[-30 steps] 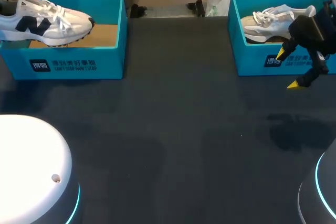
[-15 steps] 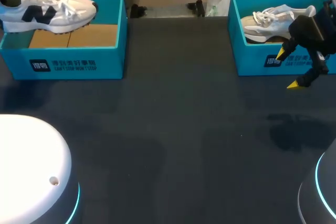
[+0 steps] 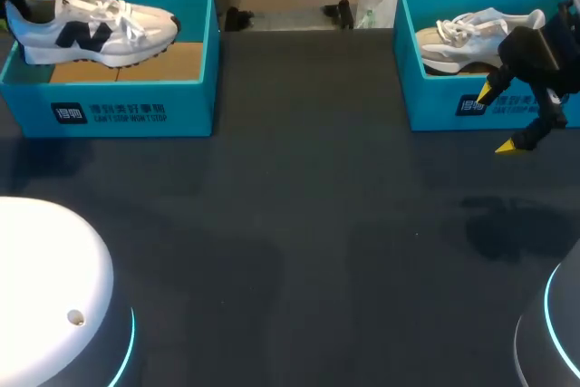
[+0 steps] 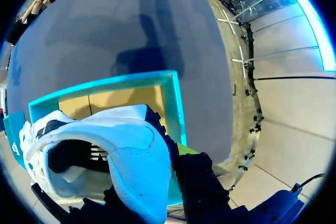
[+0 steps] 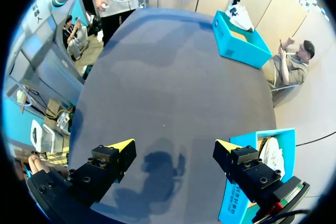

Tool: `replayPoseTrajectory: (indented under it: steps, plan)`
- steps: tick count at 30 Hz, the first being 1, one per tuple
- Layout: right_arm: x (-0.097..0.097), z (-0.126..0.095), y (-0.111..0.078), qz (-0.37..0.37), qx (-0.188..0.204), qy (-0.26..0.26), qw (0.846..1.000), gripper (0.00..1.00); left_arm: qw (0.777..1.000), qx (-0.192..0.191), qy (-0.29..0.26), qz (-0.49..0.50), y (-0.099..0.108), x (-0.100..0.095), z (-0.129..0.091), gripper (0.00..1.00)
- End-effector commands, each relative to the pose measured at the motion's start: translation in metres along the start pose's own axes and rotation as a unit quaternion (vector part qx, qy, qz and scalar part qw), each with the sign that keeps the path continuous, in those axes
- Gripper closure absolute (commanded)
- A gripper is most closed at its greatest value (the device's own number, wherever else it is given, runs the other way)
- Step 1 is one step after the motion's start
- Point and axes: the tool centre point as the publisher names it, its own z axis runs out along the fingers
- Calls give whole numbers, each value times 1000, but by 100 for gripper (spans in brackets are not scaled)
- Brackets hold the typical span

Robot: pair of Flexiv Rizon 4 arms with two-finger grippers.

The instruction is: Take the shoe out of the shoebox, open the shoe tongue, remove and reinsert the insole, then place the shoe into the shoebox

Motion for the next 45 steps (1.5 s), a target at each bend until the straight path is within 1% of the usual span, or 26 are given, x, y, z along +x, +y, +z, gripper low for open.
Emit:
replayPoseTrajectory:
  steps: [1,5,6,7,10,11,14,21,29,37,45]
  plan:
    - [-1,1,0,0,1,1,1000,0,1000,7,-1,-1,11,-2,21,100]
    - [-1,1,0,0,1,1,1000,0,1000,7,-10,-9,11,-5,36,100]
    - [-1,1,0,0,1,1,1000,0,1000,13,-15,-6,12,-5,39,100]
    - [-1,1,0,0,1,1,1000,0,1000,7,-8,-13,13,-6,42,100]
    - [-1,1,0,0,1,1,1000,0,1000,5,-10,-9,14,-7,47,100]
    - [-1,1,0,0,1,1,1000,0,1000,1,-4,-12,15,-9,52,100]
    - [-1,1,0,0,1,1,1000,0,1000,6,-7,-8,16,-11,58,100]
    - [-1,1,0,0,1,1,1000,0,1000,17,-9,1,-2,-14,72,100]
    - [-1,1,0,0,1,1,1000,0,1000,20,-8,13,-21,-15,81,100]
    - [-1,1,0,0,1,1,1000,0,999,32,-7,12,-25,-20,91,100]
    - [-1,1,0,0,1,1,1000,0,999,40,-2,5,-28,-25,108,100]
